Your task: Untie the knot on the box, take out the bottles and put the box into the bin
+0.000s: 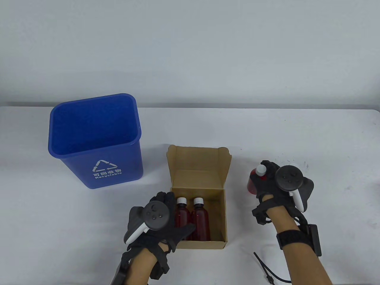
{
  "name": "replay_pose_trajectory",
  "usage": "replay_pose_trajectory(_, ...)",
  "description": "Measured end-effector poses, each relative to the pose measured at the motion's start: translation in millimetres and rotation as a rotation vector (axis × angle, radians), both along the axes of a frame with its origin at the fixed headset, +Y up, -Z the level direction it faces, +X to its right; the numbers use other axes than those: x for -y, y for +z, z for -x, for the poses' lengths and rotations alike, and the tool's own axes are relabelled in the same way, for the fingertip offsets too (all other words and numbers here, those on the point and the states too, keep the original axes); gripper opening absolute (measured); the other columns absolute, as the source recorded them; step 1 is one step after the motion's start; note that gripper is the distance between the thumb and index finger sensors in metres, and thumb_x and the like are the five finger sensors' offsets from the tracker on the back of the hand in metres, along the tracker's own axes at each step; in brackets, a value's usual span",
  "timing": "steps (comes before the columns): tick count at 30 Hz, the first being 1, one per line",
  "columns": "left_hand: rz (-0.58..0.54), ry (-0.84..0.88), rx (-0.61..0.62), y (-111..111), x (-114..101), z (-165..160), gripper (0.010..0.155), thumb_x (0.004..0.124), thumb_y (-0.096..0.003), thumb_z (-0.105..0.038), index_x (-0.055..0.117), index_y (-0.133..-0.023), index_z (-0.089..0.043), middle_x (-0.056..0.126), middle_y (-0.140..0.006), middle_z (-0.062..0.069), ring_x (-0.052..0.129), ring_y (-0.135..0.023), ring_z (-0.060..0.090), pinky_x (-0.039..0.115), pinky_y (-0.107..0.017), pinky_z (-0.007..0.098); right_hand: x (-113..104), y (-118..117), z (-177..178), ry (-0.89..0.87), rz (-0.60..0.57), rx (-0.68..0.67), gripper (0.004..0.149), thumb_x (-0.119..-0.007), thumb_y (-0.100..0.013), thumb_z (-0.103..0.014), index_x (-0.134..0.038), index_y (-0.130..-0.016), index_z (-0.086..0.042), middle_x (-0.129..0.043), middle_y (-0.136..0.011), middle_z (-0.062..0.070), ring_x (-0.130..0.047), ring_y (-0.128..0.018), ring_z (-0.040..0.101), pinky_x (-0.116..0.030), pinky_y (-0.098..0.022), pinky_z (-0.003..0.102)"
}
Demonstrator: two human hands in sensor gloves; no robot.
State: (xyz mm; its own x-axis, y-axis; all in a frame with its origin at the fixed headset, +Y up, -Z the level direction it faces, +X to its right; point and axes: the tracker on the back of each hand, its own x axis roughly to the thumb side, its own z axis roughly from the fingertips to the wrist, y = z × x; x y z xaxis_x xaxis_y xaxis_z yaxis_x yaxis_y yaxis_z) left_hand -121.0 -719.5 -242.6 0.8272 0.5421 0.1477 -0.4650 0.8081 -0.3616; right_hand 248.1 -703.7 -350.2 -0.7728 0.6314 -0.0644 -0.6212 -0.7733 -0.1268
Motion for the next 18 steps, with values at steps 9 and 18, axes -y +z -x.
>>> replay_pose_trajectory(9, 0.008, 0.001, 0.013, -1.0, 1.5, 0.9, 0.114, 0.072, -0.0447, -0.071, -0.002, -0.108, -0.013, -0.002, -0.111, 0.024, 0.006, -0.103, 0.06, 0.019, -0.069, 0.081, -40.6, 8.1, 2.4, 0.08, -0.059, -0.03, 0.07, -0.082, -0.046, -0.04, -0.048, -0.098, -0.009, -0.043, -0.102, 0.016, -0.064, -0.089, 0.044, -0.061, -0.062, 0.057)
replay_pose_trajectory(18, -0.001, -0.016, 0.042, 2.1, -5.0, 1.6, 0.117, 0.075, -0.0433, -0.072, 0.002, -0.11, -0.009, -0.003, -0.111, 0.023, 0.004, -0.103, 0.059, 0.018, -0.069, 0.081, -82.0, 20.1, 21.4, 0.153, -0.12, -0.1, 0.07, -0.081, -0.046, -0.042, -0.047, -0.098, -0.008, -0.043, -0.101, 0.017, -0.063, -0.088, 0.045, -0.06, -0.062, 0.057)
